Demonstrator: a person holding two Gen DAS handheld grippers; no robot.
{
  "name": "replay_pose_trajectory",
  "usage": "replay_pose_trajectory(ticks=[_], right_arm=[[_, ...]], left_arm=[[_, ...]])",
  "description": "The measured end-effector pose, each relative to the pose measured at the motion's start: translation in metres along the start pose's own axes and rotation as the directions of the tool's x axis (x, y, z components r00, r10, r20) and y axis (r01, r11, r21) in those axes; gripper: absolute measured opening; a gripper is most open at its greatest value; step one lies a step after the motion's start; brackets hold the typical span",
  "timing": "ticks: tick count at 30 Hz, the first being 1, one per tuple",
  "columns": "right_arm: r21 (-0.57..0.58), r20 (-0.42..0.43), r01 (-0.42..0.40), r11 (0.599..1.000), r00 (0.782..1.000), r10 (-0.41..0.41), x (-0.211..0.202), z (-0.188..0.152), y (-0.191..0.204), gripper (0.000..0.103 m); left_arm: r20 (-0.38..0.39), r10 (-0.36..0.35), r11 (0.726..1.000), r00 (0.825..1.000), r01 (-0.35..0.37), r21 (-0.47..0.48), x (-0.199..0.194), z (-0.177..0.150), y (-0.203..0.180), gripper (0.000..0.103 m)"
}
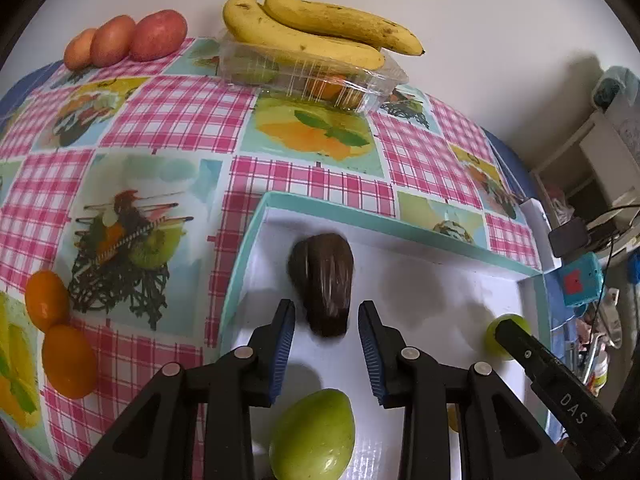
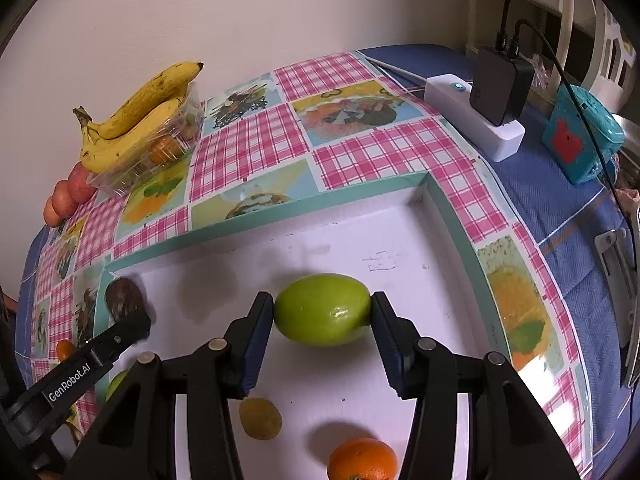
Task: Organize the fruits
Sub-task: 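Carry the green pear with the right tool into the tray while the left tool carries the date, then open the right tool to drop the pear while the left tool releases the date in the tray, then withdraw both tools from the tray toward the remaining kiwi and date on the cloth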
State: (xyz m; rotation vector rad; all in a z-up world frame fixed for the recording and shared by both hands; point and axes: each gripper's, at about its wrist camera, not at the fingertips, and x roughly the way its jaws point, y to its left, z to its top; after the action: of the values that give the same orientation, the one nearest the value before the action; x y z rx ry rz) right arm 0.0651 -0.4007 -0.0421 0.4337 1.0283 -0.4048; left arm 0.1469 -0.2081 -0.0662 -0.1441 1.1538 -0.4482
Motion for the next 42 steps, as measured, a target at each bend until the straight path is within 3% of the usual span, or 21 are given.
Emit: replay_pose_trajectory(ticks=[9,14,20,26,27,28,30,33,37,42], right_arm=[[0.009,-0.004,-0.003,1.0,1.0,0.003,-0.006,0.0,-0.001,0.052],[-0.01,0.008,0.008,1.0,1.0,-0.008,-0.023,-0.003,0.0,0.057],[-0.018,-0.013,0.021,1.0,1.0,-0.021,-0.035,-0.02,0.0,0.058],[-0.058,-0.028,0.013,0.998,0.999,-0.014,-0.047,-0.037,0.013,0.058],[-0.076,-0.024,0.018,0.997,0.999,-0.02,-0.051,-0.04,0.017,0.058],[-0.085,-0.022,0.021,0.996,0.999,-0.023,-0.052,-0.042,0.02,0.058],[-0.102,-0.02,0.028,0.994,0.999,-0.031,-0.055,-0.048,0.025,0.071],[-0.118,-0.033,0.022,0.993,0.999,-0.026,-0.057,-0.057,0.032,0.073],[-0.162,-0.042,0.042,0.986,0.998,-0.049,-0.057,-0.071,0.044,0.074],[-0.193,-0.039,0.044,0.98,0.998,-0.052,-0.062,-0.084,0.055,0.08]], left_arm=[[-0.02,-0.005,1.0,1.0,0.006,0.026,-0.007,-0.006,-0.01,0.037],[-0.029,-0.002,1.0,1.0,0.003,0.029,-0.024,-0.011,-0.01,0.037],[-0.008,0.032,0.998,0.999,-0.032,0.045,-0.053,-0.018,-0.001,0.037],[-0.007,0.064,0.998,0.998,-0.064,0.004,-0.075,-0.032,0.027,0.039],[-0.007,0.073,0.997,0.997,-0.073,-0.006,-0.078,-0.035,0.033,0.044],[-0.005,0.082,0.996,0.997,-0.082,-0.017,-0.08,-0.037,0.038,0.056],[0.002,0.109,0.994,0.994,-0.109,-0.031,-0.085,-0.041,0.047,0.07],[0.002,0.164,0.986,0.986,-0.164,-0.04,-0.09,-0.047,0.059,0.074],[-0.021,0.191,0.978,0.981,-0.192,-0.085,-0.095,-0.059,0.079,0.091],[-0.013,0.221,0.969,0.975,-0.221,-0.113,-0.106,-0.068,0.096,0.102]])
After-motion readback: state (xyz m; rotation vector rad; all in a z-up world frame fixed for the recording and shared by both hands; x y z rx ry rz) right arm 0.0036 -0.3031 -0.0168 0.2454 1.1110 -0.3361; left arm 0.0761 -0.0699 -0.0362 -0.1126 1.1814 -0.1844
